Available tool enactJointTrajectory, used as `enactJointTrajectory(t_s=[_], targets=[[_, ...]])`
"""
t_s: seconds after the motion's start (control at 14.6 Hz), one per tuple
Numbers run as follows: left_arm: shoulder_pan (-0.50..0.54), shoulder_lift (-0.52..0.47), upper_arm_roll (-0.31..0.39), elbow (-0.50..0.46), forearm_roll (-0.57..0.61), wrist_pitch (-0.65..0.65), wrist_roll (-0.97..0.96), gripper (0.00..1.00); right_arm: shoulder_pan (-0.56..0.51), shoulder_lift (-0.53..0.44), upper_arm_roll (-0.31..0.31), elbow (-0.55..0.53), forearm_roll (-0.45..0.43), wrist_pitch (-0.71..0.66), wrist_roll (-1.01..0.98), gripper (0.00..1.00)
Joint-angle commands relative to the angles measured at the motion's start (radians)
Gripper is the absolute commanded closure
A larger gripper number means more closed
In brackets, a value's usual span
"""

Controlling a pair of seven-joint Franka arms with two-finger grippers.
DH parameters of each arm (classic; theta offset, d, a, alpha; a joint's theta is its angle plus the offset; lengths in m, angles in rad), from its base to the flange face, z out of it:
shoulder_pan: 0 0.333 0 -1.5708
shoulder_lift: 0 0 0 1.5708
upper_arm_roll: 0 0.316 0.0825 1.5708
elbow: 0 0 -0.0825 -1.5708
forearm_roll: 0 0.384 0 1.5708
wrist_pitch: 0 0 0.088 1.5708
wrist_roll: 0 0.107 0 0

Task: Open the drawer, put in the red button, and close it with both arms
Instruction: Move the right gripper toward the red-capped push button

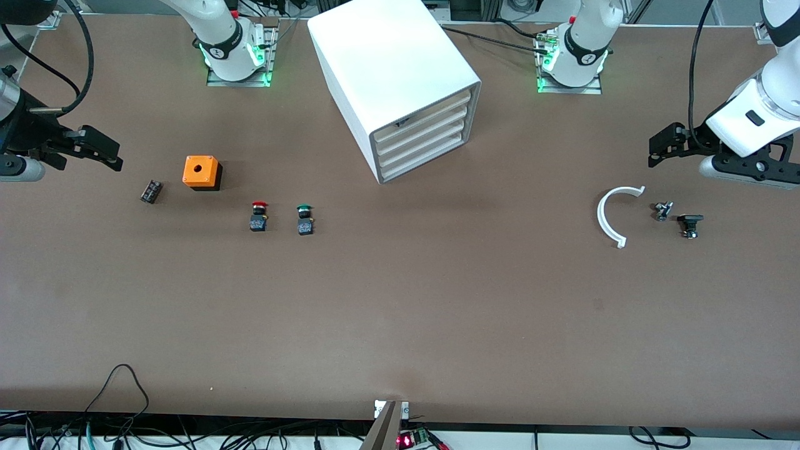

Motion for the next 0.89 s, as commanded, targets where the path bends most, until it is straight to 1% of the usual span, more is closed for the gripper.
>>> enactJointTrajectory(t_s=[0.0,0.07,0.27,0.48,0.82], targets=[[-0.003,-0.011,-0.005,0.009,0.023,-0.018,0.010,0.00,0.005,0.008,0.006,0.022,0.013,-0.012,0.019,0.00],[-0.004,-0.011,-0.005,0.009,0.023,-0.018,0.010,0.00,0.004,0.008,0.006,0.025,0.007,-0.020,0.007,0.00],[-0.004,-0.012,-0.009,0.009,0.023,-0.020,0.010,0.00,-0.007,0.013,0.002,0.047,0.015,0.029,0.009,0.00],[-0.004,-0.011,-0.011,0.009,0.021,-0.020,0.009,0.00,0.014,0.016,0.008,0.025,0.002,0.034,0.027,0.00],[-0.004,-0.011,-0.011,0.010,0.021,-0.036,0.013,0.00,0.019,0.108,0.011,0.022,0.018,0.086,0.010,0.00]])
